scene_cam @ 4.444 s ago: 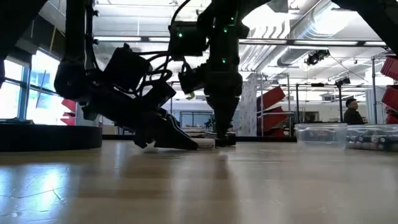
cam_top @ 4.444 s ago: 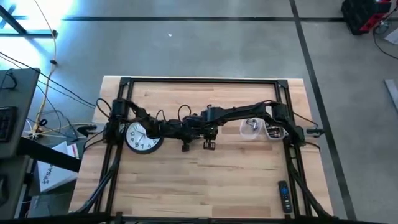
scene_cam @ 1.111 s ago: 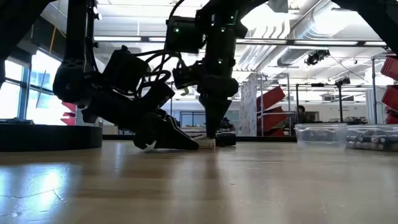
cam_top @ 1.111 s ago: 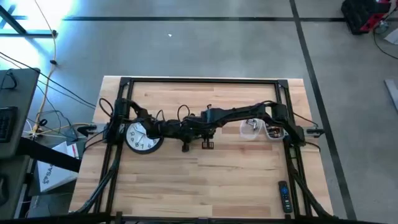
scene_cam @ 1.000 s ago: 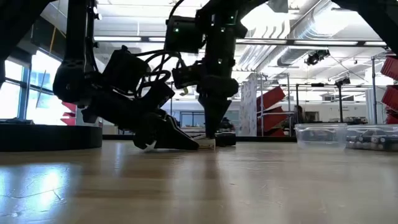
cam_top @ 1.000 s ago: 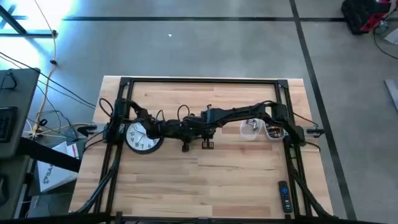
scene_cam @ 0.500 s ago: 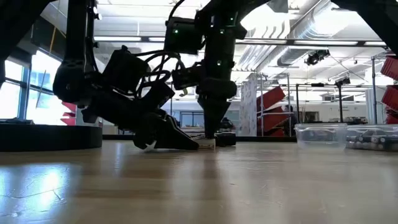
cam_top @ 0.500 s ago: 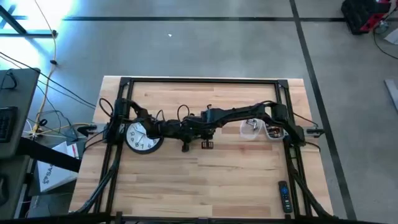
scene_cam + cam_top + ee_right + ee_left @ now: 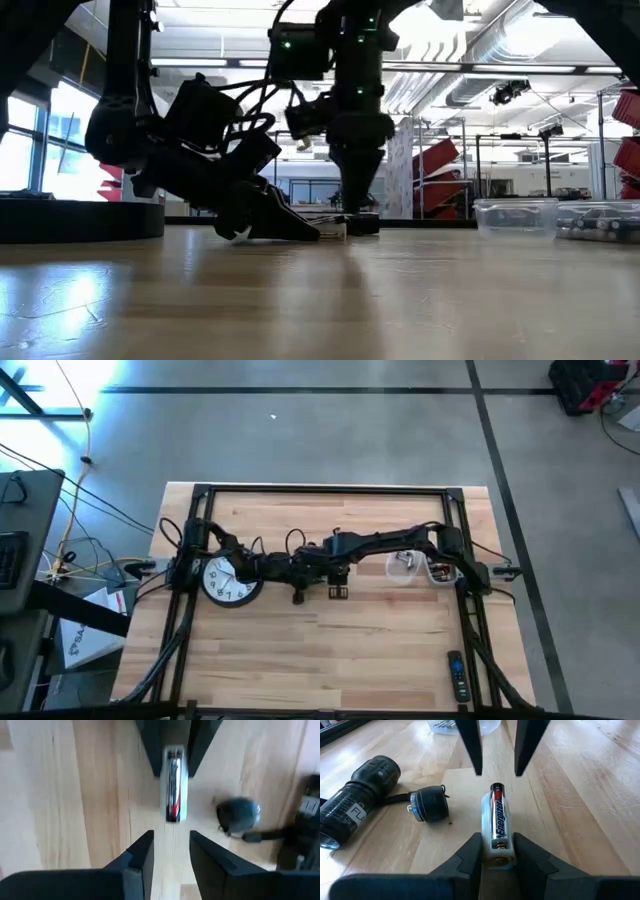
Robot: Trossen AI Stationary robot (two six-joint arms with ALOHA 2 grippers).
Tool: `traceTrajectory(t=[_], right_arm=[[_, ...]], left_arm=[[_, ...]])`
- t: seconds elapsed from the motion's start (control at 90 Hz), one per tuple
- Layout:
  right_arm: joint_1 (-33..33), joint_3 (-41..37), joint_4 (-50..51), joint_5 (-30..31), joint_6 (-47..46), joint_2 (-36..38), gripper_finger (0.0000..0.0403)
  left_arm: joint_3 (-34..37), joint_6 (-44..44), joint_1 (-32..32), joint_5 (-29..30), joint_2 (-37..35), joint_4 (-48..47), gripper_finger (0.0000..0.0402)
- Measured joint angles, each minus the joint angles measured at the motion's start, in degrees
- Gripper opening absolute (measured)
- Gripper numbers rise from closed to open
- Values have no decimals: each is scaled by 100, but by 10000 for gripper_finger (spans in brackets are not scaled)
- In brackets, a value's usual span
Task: Insert battery
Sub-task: Insert the silver battery into the white battery case
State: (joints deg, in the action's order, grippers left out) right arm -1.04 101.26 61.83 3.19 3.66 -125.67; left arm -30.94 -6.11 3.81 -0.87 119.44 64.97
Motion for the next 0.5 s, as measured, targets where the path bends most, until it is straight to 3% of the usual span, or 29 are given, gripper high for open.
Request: traceTrajectory(t=[0.233,0.5], right_arm=[[121,-10,-42,273,-1,2,71],[121,-171,-216,337,29,11,4]], left_arm=[[0,2,0,-2,0,0,72],[0,2,0,-1,0,1,72]])
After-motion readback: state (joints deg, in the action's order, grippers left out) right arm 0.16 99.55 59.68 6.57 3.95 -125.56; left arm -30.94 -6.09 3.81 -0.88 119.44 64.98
